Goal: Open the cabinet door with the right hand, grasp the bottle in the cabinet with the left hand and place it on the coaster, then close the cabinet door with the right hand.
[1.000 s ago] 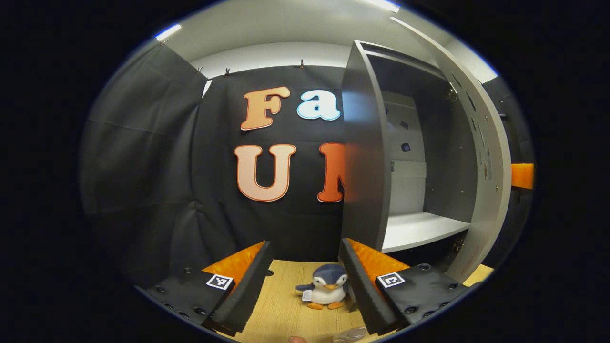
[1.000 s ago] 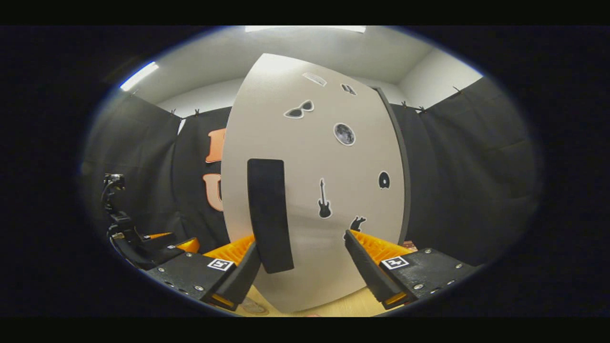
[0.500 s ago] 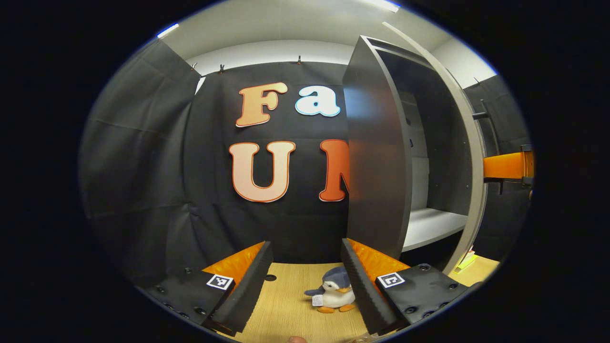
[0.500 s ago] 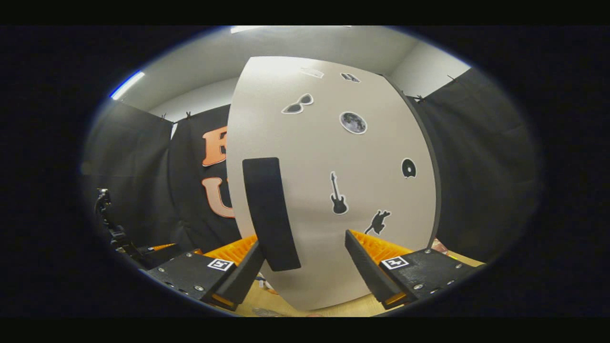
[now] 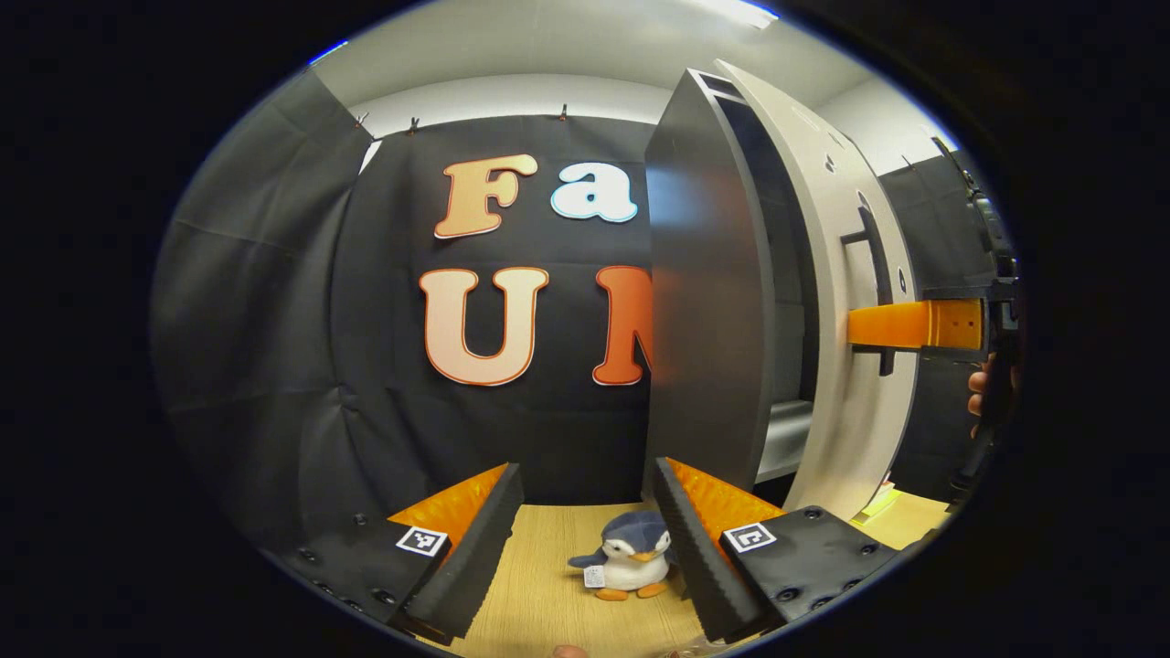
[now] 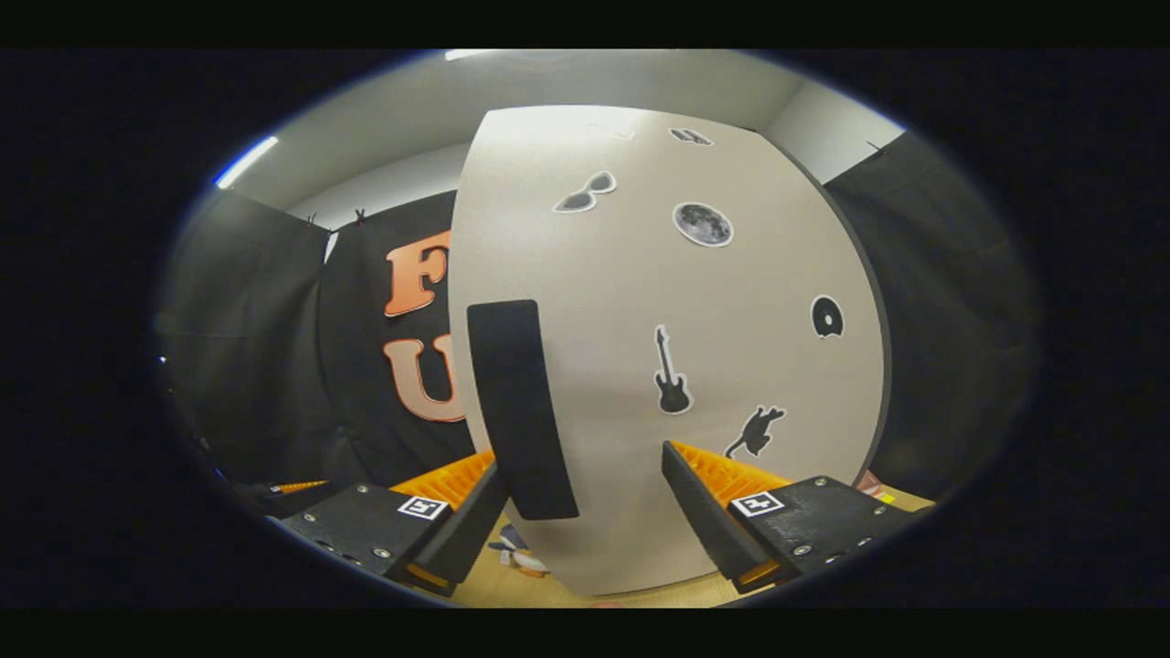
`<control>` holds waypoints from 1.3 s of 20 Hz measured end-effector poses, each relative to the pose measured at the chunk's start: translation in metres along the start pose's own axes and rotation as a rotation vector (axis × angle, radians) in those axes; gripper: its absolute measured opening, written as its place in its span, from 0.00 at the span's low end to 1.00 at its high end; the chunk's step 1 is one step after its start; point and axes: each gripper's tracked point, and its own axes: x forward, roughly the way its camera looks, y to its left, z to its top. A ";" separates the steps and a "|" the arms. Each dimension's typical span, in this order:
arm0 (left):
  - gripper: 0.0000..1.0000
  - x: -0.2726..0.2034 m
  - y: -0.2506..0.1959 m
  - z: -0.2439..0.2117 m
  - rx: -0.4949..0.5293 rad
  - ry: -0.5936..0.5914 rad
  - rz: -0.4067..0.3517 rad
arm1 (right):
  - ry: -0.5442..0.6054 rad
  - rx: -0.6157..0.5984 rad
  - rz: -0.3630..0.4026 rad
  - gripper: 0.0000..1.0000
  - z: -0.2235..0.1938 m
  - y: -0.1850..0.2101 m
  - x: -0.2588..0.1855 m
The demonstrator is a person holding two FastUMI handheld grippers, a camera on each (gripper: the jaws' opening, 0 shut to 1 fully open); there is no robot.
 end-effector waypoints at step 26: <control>0.94 0.026 -0.001 -0.007 -0.075 0.033 -0.052 | 0.050 -0.049 -0.071 0.96 -0.014 0.000 0.018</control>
